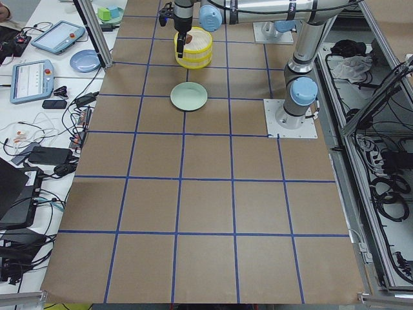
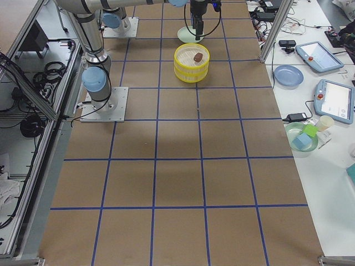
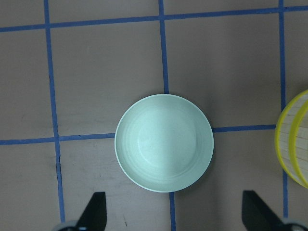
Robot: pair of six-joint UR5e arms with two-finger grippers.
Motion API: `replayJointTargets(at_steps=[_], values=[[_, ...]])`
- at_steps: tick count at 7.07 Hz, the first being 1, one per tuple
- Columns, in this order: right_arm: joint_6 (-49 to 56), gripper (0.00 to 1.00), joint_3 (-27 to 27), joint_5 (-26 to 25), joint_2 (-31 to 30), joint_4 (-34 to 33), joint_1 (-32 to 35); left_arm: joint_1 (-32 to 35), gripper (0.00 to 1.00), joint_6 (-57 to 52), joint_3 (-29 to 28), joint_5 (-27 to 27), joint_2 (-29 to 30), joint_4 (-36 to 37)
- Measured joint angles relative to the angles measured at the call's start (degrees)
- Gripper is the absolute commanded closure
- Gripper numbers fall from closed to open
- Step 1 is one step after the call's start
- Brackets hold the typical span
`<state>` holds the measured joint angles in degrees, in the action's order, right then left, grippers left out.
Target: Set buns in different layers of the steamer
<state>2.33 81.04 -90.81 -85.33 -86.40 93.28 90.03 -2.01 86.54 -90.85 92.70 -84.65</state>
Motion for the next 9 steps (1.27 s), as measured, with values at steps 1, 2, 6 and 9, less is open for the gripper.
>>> replayJointTargets(at_steps=[1, 2, 6, 9], values=[[0.0, 0.0, 0.0, 0.0, 0.0, 0.0, 0.0, -0.3, 0.0, 0.3, -1.0, 1.3, -0.4, -1.4], [0.0, 0.0, 0.0, 0.0, 0.0, 0.0, 0.0, -0.5, 0.0, 0.5, -1.2, 2.3, -0.5, -2.2], [0.0, 0.0, 0.0, 0.0, 0.0, 0.0, 0.0, -0.8, 0.0, 0.7, -0.9, 2.7, -0.5, -4.1], [-0.2, 0.0, 0.1, 0.1, 0.1, 0.0, 0.1, -0.8, 0.0, 0.7, -0.7, 2.0, -0.5, -4.1]])
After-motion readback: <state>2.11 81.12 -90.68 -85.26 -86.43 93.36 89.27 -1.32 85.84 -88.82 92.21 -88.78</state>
